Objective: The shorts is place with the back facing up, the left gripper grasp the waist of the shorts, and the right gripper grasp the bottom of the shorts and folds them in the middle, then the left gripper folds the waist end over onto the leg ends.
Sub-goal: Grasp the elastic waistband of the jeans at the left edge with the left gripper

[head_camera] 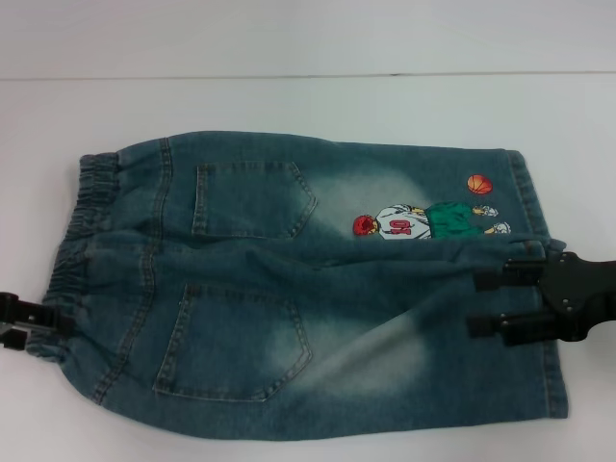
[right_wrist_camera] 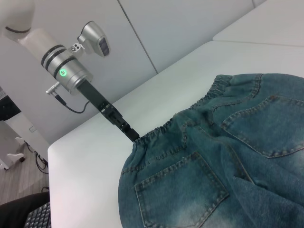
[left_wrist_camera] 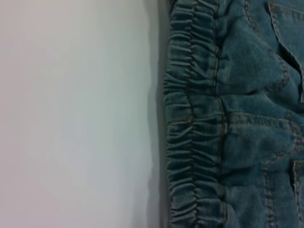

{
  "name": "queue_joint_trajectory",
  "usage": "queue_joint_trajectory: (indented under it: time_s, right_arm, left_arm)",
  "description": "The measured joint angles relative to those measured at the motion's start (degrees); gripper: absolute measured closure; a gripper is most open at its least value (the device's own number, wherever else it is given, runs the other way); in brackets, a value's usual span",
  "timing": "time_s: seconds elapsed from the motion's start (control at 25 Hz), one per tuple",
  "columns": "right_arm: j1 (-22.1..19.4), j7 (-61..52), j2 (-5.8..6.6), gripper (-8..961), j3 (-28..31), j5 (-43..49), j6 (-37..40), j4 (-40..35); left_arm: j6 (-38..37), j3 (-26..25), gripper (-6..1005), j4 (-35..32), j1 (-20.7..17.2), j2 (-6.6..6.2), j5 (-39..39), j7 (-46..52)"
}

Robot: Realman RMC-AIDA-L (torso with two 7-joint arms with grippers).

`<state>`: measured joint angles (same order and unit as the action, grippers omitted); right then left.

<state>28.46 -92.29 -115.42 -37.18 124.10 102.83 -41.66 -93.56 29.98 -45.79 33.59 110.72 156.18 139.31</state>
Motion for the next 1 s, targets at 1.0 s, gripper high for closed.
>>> queue_joint_trajectory:
  time_s: [1.0]
  right_arm:
    - [0.1, 0.0, -0.07, 70, 0.4, -0.2, 0.1, 0.0]
  left_arm:
    - [-1.6, 0.7, 161, -0.4, 1.7, 0.81, -0.4, -0.5]
